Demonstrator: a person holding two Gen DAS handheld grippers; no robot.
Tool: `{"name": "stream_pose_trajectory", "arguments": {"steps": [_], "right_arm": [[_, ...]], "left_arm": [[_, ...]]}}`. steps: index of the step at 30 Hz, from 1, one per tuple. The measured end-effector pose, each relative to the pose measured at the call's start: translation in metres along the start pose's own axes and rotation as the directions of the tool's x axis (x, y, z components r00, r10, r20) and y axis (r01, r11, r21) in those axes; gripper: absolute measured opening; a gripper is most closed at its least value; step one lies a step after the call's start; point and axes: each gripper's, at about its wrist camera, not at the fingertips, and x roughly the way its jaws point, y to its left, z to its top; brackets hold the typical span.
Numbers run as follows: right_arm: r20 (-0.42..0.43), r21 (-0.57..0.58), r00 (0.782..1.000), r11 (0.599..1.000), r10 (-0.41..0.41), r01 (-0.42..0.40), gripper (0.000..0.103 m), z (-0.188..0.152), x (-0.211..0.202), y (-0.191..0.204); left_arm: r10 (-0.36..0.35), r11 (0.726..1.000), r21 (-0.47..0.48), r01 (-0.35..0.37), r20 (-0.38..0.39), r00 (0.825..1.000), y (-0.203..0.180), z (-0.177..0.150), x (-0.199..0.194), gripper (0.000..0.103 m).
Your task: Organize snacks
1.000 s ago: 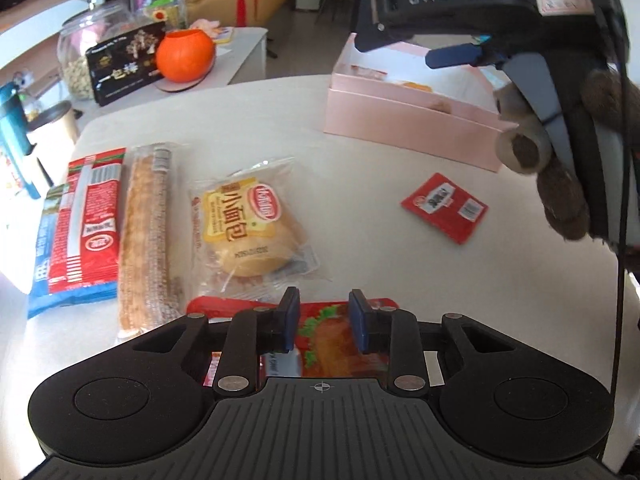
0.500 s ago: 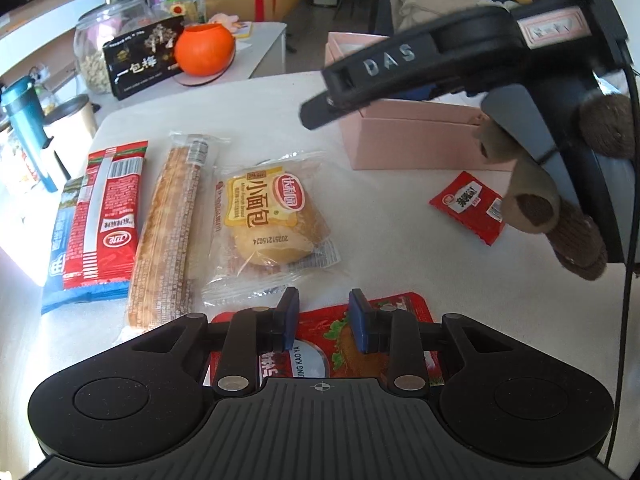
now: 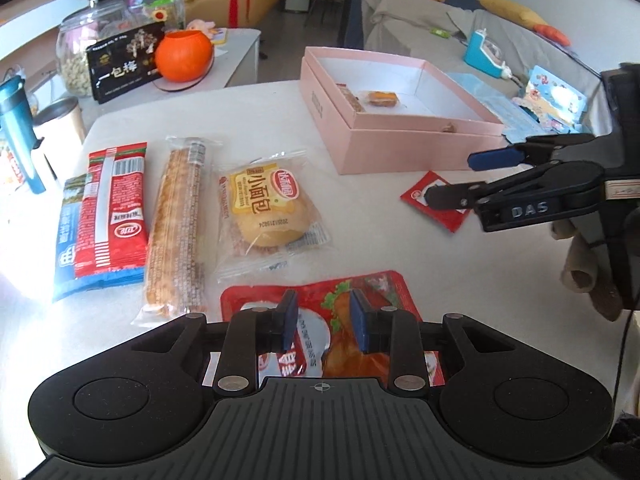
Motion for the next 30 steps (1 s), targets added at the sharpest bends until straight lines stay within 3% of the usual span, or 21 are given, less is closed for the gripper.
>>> {"name": "stream_pose_trajectory", "arguments": {"steps": [5,8,11,16,19,23,27,30], "right_arm": [[-0.062,0.027,0.998,0.999,-0.03,0.031,0.083,-0.02,0.026,0.003],[-0.042,0.045,0.997,0.997,-0.058,0.06,0.088,-0.027,0.028,0.003],[-0.028,0.077,0.998,0.995,-0.055,0.057,0.09,-0.032,0.025,-0.001],[-0.007,0.08,0.997,0.993,-0.082,0.082,0.096,-0.041,0.019,0.001],[0.003,0.096,0.996,0.992,-0.085,0.084,0.097,-0.046,0.017,-0.001],[0.005,0.102,0.996,0.991,-0.094,0.093,0.098,-0.047,0.016,-0.001],[0.008,0.111,0.995,0.989,-0.099,0.097,0.098,-0.047,0.015,-0.003],[0.01,0.132,0.993,0.984,-0.118,0.115,0.098,-0.047,0.01,-0.005]], "left_arm": [[-0.102,0.995,-0.014,0.102,-0.08,0.992,0.004,-0.013,-0.024,0.033],[-0.159,0.987,-0.025,0.157,-0.157,0.975,0.003,-0.023,-0.024,0.033],[-0.153,0.988,-0.053,0.146,-0.183,0.971,0.007,-0.027,-0.014,0.032],[-0.05,0.997,-0.07,0.044,-0.085,0.995,0.015,-0.01,-0.006,0.032],[0.038,0.998,-0.052,-0.038,-0.016,0.999,0.017,0.007,0.001,0.032],[0.024,0.992,-0.126,-0.021,0.025,0.999,0.024,0.026,0.016,0.032],[-0.064,0.99,-0.121,0.068,0.034,0.997,0.018,0.029,0.02,0.033],[-0.012,0.993,-0.115,0.016,0.04,0.999,0.022,0.031,0.018,0.034]]}}
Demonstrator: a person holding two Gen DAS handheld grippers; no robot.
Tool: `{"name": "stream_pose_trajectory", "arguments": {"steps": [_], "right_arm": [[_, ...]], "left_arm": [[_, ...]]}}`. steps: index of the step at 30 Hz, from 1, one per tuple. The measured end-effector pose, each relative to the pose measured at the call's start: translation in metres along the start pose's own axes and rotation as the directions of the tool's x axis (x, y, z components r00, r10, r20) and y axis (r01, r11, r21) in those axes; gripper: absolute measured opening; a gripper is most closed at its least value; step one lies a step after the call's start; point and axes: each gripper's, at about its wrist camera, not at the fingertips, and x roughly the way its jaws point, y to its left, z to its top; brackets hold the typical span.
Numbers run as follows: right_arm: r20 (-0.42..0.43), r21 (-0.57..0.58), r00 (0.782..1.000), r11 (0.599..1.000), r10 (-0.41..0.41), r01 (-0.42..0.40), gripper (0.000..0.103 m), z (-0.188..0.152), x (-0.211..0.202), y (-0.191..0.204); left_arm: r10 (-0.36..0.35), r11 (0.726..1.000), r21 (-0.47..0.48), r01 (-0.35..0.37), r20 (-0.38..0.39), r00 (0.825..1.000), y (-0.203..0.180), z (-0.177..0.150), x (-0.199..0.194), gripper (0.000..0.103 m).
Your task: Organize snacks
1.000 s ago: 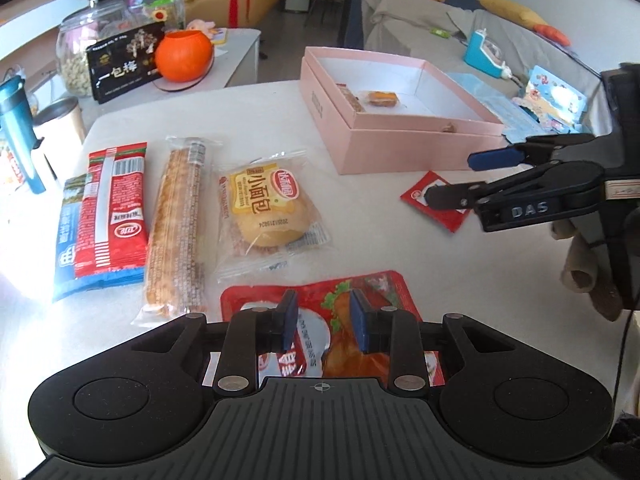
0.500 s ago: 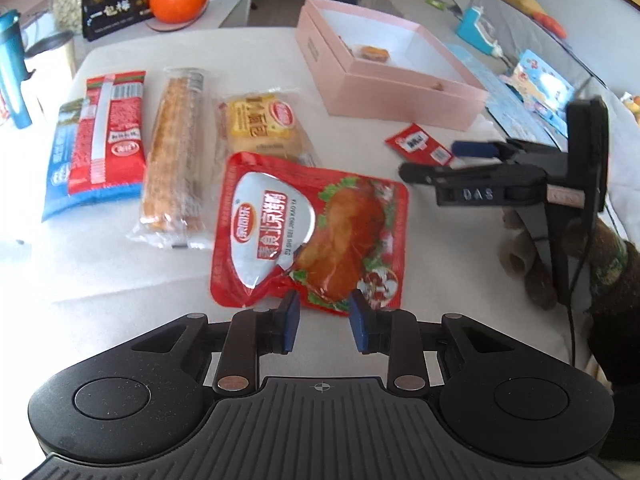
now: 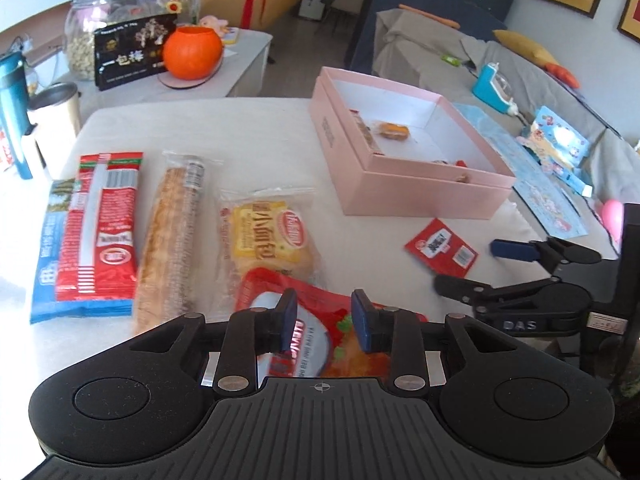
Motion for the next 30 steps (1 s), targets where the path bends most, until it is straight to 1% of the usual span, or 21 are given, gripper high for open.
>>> {"name": "stream_pose_trajectory", "arguments": {"steps": [1,3,4,7,9,10,12,14,15,16,17,18,20,22,24,26,27,28,29,30], "right_arm": [[0.002,-0.004,1.0,1.0,0.004,-0.004,0.098,0.001,-0.003,0.001],[0.03,-0.039,0.998,0.998,0.057,-0.055,0.098,0.004,-0.015,0.011],[0.04,-0.066,0.995,0.993,0.096,-0.093,0.098,0.006,-0.021,0.019],[0.022,-0.174,0.97,0.956,0.242,-0.235,0.098,0.014,-0.029,0.052],[-0.003,-0.247,0.949,0.919,0.316,-0.307,0.098,0.019,-0.027,0.082],[-0.02,-0.273,0.94,0.902,0.341,-0.333,0.098,0.021,-0.024,0.095],[-0.064,-0.327,0.925,0.868,0.375,-0.374,0.098,0.022,-0.013,0.119],[-0.118,-0.375,0.921,0.843,0.37,-0.387,0.098,0.019,0.0,0.138],[-0.132,-0.398,0.923,0.834,0.36,-0.382,0.1,0.014,0.006,0.147],[-0.128,-0.414,0.93,0.833,0.345,-0.366,0.097,0.01,0.008,0.151],[-0.121,-0.414,0.932,0.836,0.342,-0.361,0.097,0.008,0.007,0.151],[-0.128,-0.393,0.927,0.84,0.352,-0.373,0.092,0.009,0.005,0.148],[-0.121,-0.351,0.924,0.855,0.362,-0.381,0.081,0.01,-0.002,0.136],[-0.105,-0.319,0.927,0.871,0.359,-0.373,0.063,0.011,-0.012,0.122],[-0.092,-0.267,0.937,0.898,0.337,-0.35,0.059,0.011,-0.023,0.102],[-0.069,-0.211,0.951,0.928,0.3,-0.308,0.055,0.011,-0.032,0.078],[-0.055,-0.181,0.96,0.943,0.275,-0.28,0.052,0.011,-0.037,0.066],[-0.039,-0.143,0.967,0.956,0.252,-0.255,0.036,0.012,-0.042,0.05],[-0.031,-0.107,0.971,0.965,0.236,-0.238,0.034,0.013,-0.045,0.038],[-0.013,-0.069,0.976,0.973,0.218,-0.218,0.034,0.014,-0.049,0.024]], "left_arm": [[0.031,1.0,-0.008,-0.031,0.006,1.0,0.005,0.002,-0.001,0.034],[0.074,0.996,-0.053,-0.073,0.022,0.997,0.018,0.008,-0.004,0.034],[0.089,0.993,-0.078,-0.086,0.037,0.995,0.024,0.011,-0.007,0.034],[0.121,0.988,-0.109,-0.113,0.076,0.99,0.034,0.019,-0.015,0.034],[0.142,0.985,-0.113,-0.132,0.091,0.986,0.036,0.019,-0.018,0.034],[0.148,0.984,-0.117,-0.137,0.093,0.985,0.037,0.018,-0.019,0.034],[0.146,0.983,-0.125,-0.135,0.089,0.985,0.039,0.014,-0.02,0.034],[0.139,0.983,-0.129,-0.128,0.08,0.987,0.041,0.009,-0.021,0.034],[0.136,0.984,-0.128,-0.126,0.074,0.988,0.041,0.006,-0.021,0.034],[0.133,0.984,-0.125,-0.123,0.072,0.989,0.042,0.004,-0.022,0.034],[0.129,0.985,-0.124,-0.12,0.07,0.989,0.043,0.002,-0.022,0.034],[0.126,0.985,-0.124,-0.117,0.069,0.99,0.043,0.0,-0.023,0.034],[0.121,0.986,-0.125,-0.111,0.071,0.99,0.042,-0.001,-0.022,0.034],[0.106,0.988,-0.119,-0.096,0.077,0.991,0.039,0.0,-0.02,0.034],[0.079,0.992,-0.102,-0.07,0.083,0.993,0.031,0.002,-0.016,0.034],[0.051,0.996,-0.072,-0.045,0.083,0.995,0.02,0.005,-0.01,0.034],[0.03,0.999,-0.047,-0.027,0.078,0.997,0.011,0.007,-0.004,0.034],[0.012,1.0,-0.024,-0.01,0.07,0.997,0.003,0.009,0.0,0.034],[-0.008,1.0,0.002,0.008,0.062,0.998,-0.006,0.01,0.005,0.034],[-0.038,0.999,0.041,0.036,0.053,0.998,-0.018,0.011,0.01,0.034]]}}
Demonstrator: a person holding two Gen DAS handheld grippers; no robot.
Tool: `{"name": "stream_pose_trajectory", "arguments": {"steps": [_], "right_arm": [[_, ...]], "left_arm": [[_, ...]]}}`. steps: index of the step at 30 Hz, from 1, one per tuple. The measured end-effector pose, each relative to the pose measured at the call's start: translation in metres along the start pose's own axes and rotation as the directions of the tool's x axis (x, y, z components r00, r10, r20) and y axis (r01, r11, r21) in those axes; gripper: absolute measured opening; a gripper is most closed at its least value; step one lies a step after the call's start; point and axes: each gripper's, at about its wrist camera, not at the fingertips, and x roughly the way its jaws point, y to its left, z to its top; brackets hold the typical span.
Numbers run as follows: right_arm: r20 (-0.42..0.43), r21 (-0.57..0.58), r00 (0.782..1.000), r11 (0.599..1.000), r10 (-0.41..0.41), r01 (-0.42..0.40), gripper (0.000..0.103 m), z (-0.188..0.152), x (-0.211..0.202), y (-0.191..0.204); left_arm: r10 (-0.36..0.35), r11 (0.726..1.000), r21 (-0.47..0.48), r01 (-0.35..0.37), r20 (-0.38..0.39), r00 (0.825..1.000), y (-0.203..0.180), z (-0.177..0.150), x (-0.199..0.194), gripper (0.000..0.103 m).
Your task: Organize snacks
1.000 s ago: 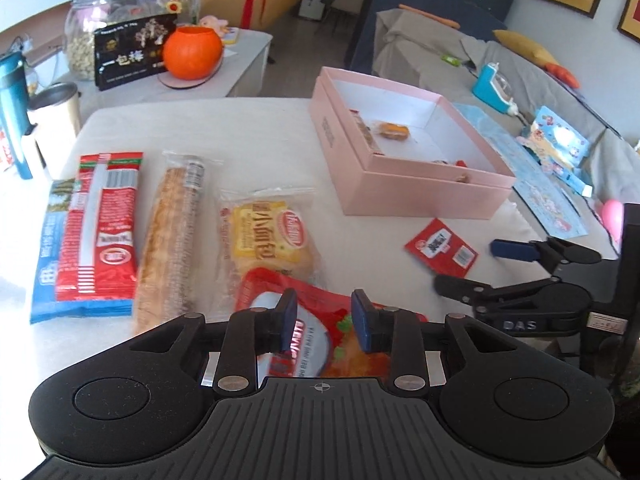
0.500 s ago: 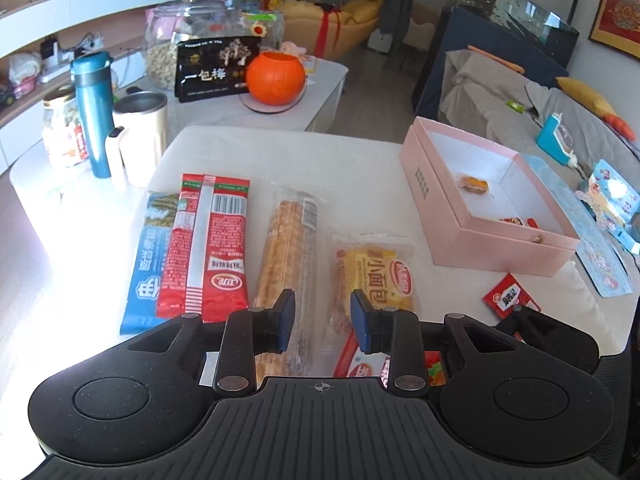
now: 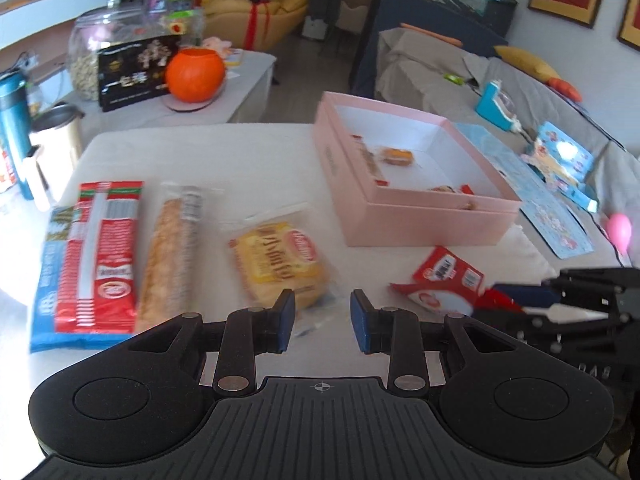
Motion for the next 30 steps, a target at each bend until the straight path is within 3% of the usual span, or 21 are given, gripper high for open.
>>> {"name": "stream_pose_trajectory", "arguments": {"steps": [3,5,6,9,10,12,16,21,25,29,30], "right_arm": [[0.046,0.058,0.998,0.997,-0.049,0.046,0.036,-0.003,-0.017,-0.027],[0.056,0.071,0.995,0.994,-0.086,0.082,0.047,-0.004,-0.02,-0.034],[0.055,0.075,0.996,0.995,-0.072,0.068,0.055,-0.005,-0.022,-0.037],[0.049,0.03,0.997,0.998,0.053,-0.055,0.067,-0.011,-0.033,-0.033],[0.057,0.004,0.997,0.998,0.057,-0.057,0.077,-0.013,-0.036,-0.028],[0.063,-0.049,0.996,0.997,0.056,-0.053,0.084,-0.014,-0.038,-0.017],[0.018,-0.101,1.0,0.995,0.025,-0.023,0.086,-0.012,-0.016,-0.003],[-0.079,-0.083,0.997,0.996,0.02,-0.027,0.087,-0.012,0.037,-0.004],[-0.064,-0.143,0.998,0.99,-0.009,0.0,0.103,-0.017,0.054,0.007],[-0.057,-0.106,0.998,0.994,-0.029,0.023,0.101,-0.019,0.052,0.013],[-0.053,-0.097,0.998,0.995,-0.031,0.026,0.095,-0.02,0.049,0.014]], "left_arm": [[-0.067,0.993,0.097,0.07,-0.029,0.997,-0.031,0.002,0.015,0.034],[-0.079,0.988,0.13,0.083,-0.039,0.996,-0.044,0.004,0.02,0.035],[-0.076,0.988,0.13,0.08,-0.035,0.996,-0.047,0.005,0.021,0.034],[-0.021,0.994,0.106,0.023,-0.021,1.0,-0.041,0.008,0.02,0.034],[0.001,0.996,0.091,0.001,-0.02,1.0,-0.036,0.008,0.02,0.034],[0.035,0.998,0.057,-0.033,-0.02,0.999,-0.024,0.009,0.017,0.034],[0.079,0.996,0.041,-0.078,-0.015,0.997,-0.012,0.006,0.01,0.034],[0.113,0.989,0.099,-0.111,-0.013,0.994,-0.016,0.0,0.001,0.034],[0.123,0.986,0.117,-0.121,-0.007,0.992,-0.019,-0.004,-0.002,0.034],[0.107,0.987,0.124,-0.105,-0.008,0.994,-0.023,-0.006,-0.001,0.034],[0.104,0.987,0.126,-0.102,-0.01,0.995,-0.024,-0.006,-0.001,0.034]]}}
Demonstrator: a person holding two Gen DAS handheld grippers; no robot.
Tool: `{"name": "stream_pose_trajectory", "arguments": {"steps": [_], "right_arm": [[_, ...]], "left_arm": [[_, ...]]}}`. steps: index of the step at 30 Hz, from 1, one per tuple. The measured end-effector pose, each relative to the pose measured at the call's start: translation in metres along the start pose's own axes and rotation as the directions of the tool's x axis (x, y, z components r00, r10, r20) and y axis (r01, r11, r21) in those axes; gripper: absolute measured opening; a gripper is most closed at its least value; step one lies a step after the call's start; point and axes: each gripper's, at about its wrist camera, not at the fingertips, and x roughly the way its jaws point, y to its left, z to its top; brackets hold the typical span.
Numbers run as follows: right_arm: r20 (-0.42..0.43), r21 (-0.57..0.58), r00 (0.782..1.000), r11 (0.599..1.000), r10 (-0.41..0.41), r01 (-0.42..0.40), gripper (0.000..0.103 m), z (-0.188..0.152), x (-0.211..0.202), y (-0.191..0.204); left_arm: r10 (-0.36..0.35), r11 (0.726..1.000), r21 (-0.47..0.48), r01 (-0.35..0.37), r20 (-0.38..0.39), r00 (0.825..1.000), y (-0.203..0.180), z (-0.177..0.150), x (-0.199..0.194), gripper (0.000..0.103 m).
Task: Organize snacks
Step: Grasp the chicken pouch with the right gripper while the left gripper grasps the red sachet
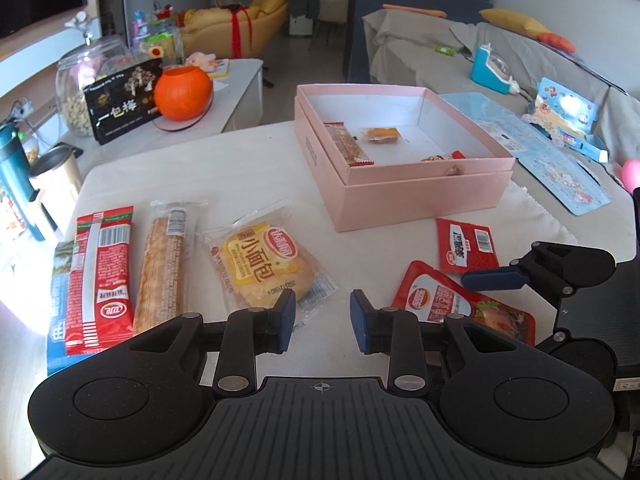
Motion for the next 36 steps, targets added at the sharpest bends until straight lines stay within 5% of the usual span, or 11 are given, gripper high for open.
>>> {"name": "stream_pose_trajectory", "arguments": {"steps": [4,9,14,17,20,22,25,28,30,36], "right_arm": [[0.008,0.028,1.0,0.999,0.021,-0.021,0.071,-0.008,-0.019,0.002],[0.0,0.066,1.0,0.998,-0.008,0.008,0.062,-0.024,-0.039,0.001],[-0.017,0.114,0.996,0.989,-0.091,0.092,0.061,-0.035,-0.051,-0.017],[-0.018,0.179,1.0,0.984,0.015,-0.011,0.064,-0.031,-0.063,-0.03],[0.065,0.258,0.996,0.963,0.059,-0.074,0.081,-0.019,-0.076,-0.044],[0.096,0.305,0.995,0.952,-0.008,-0.022,0.086,-0.006,-0.075,-0.054],[0.029,0.4,0.994,0.912,-0.109,0.089,0.086,0.017,-0.043,-0.074],[-0.053,0.479,0.993,0.869,-0.109,0.121,0.079,0.026,-0.004,-0.089],[-0.048,0.431,0.988,0.89,-0.144,0.151,0.077,0.033,0.011,-0.078],[-0.04,0.24,0.989,0.962,0.142,-0.129,0.07,0.052,0.03,-0.028]], "left_arm": [[-0.011,1.0,0.01,0.011,-0.004,1.0,-0.005,0.001,0.002,0.034],[-0.018,1.0,0.024,0.019,-0.011,1.0,-0.013,0.005,0.008,0.034],[-0.037,0.998,0.046,0.038,-0.017,0.999,-0.023,0.008,0.013,0.034],[-0.04,0.998,0.051,0.041,-0.025,0.999,-0.025,0.006,0.016,0.034],[-0.038,0.999,0.035,0.039,-0.027,0.999,-0.02,0.003,0.016,0.034],[-0.036,0.999,0.019,0.037,-0.028,0.999,-0.016,0.001,0.016,0.034],[-0.045,0.999,-0.007,0.045,-0.028,0.999,-0.008,-0.006,0.013,0.034],[-0.06,0.997,-0.041,0.059,-0.036,0.998,0.003,-0.017,0.009,0.034],[-0.057,0.996,-0.067,0.054,-0.045,0.997,0.011,-0.024,0.007,0.034],[-0.023,0.992,-0.124,0.016,-0.05,0.998,0.031,-0.037,-0.004,0.034]]}}
